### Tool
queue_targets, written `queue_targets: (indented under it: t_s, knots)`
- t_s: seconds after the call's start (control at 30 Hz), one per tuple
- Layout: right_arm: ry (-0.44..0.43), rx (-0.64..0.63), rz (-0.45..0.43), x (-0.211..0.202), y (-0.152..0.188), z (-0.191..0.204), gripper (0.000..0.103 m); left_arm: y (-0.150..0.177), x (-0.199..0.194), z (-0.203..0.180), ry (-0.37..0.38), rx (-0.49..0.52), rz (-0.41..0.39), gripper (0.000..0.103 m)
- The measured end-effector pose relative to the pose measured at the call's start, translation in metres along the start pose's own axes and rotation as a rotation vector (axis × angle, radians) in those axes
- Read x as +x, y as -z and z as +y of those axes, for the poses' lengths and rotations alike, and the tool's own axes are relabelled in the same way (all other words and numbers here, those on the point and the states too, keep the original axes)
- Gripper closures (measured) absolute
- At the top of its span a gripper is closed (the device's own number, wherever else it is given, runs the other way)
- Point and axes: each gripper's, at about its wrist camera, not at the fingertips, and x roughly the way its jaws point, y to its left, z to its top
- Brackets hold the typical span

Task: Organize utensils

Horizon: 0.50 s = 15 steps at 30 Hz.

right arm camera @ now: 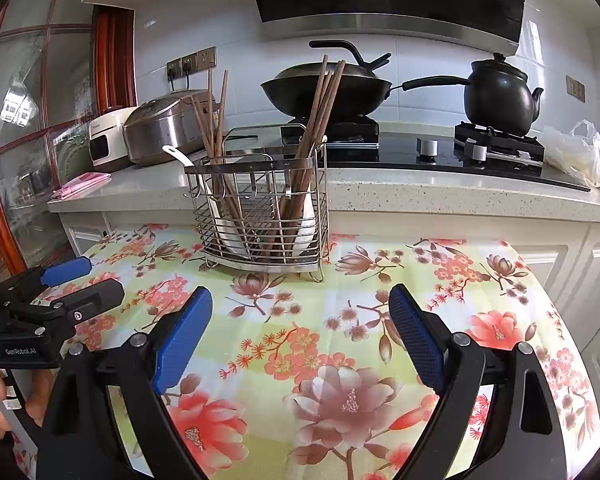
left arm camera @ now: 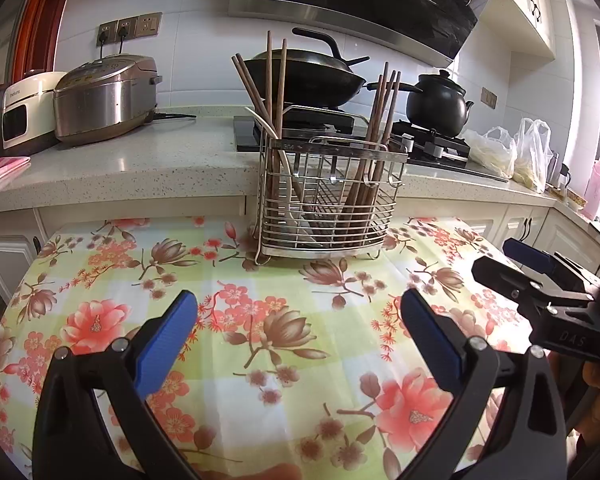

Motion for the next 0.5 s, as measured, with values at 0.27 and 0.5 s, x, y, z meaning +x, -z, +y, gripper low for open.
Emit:
queue_targets:
  t_s: [0.27,0.5]
  knots:
    - [0.000,-0.002,0.003,0.0003,0.0002,0.0007,0.019,0.0000,-0.0010,0.0001,0.001,0.000,-0.001,0.005]
    - [-0.001,-0.001,0.004,0.0005,0.0002,0.0006,0.019,0.0001,-0.0007,0.0000,0.001,0.001,-0.001,0.005]
